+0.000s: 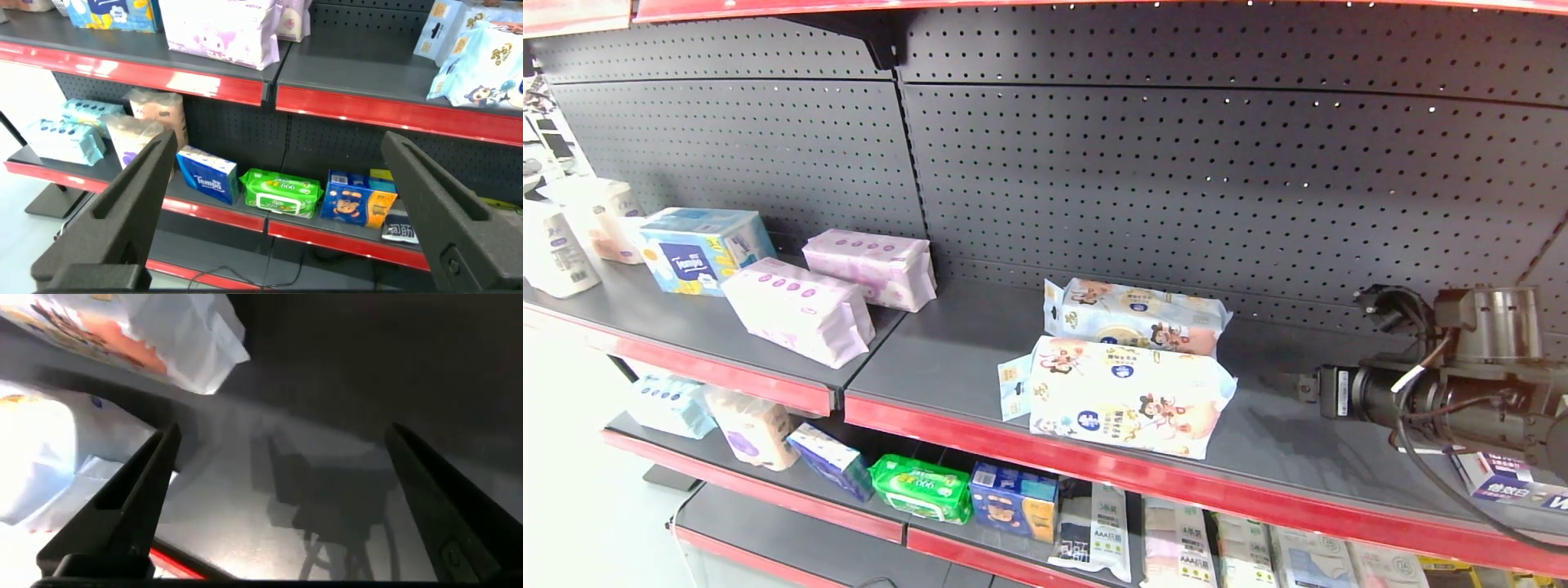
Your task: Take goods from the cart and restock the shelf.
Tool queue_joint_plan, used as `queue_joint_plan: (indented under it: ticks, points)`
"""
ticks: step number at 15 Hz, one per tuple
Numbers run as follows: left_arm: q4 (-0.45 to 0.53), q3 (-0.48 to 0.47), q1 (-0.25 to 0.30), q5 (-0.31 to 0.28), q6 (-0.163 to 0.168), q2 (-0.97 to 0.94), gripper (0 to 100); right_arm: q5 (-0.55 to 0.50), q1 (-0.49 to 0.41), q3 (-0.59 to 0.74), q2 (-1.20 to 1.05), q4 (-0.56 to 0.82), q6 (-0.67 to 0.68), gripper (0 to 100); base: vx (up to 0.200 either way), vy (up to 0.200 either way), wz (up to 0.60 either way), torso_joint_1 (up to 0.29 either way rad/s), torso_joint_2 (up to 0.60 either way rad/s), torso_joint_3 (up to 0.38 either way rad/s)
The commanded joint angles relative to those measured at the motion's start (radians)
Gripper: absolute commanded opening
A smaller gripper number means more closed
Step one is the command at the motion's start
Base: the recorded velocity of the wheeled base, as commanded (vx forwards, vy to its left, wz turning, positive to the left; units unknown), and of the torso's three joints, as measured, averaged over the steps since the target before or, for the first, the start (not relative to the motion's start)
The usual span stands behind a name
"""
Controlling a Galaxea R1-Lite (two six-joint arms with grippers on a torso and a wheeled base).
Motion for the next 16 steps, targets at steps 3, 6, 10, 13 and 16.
queue_joint_plan:
  ticks: [3, 6, 10, 13, 16]
  points:
    - [0.000, 0.000, 0.000, 0.000, -0.001, 0.000, 100, -0.024, 0.075, 0.001, 0.022, 0.062, 0.011, 100, 0.000, 0.000, 0.00, 0.000, 0.00, 0.000]
    - [0.000, 0.000, 0.000, 0.000, -0.001, 0.000, 100, -0.026, 0.105, -0.003, 0.025, 0.062, 0.026, 100, 0.000, 0.000, 0.00, 0.000, 0.00, 0.000]
    - [0.000, 0.000, 0.000, 0.000, -0.001, 0.000, 100, -0.026, 0.131, -0.013, 0.031, 0.062, 0.058, 100, 0.000, 0.000, 0.00, 0.000, 0.00, 0.000]
    - [0.000, 0.000, 0.000, 0.000, -0.001, 0.000, 100, -0.026, 0.154, -0.013, 0.031, 0.062, 0.088, 100, 0.000, 0.000, 0.00, 0.000, 0.00, 0.000]
    - [0.000, 0.000, 0.000, 0.000, -0.001, 0.000, 100, -0.026, 0.176, -0.014, 0.031, 0.062, 0.086, 100, 0.000, 0.000, 0.00, 0.000, 0.00, 0.000]
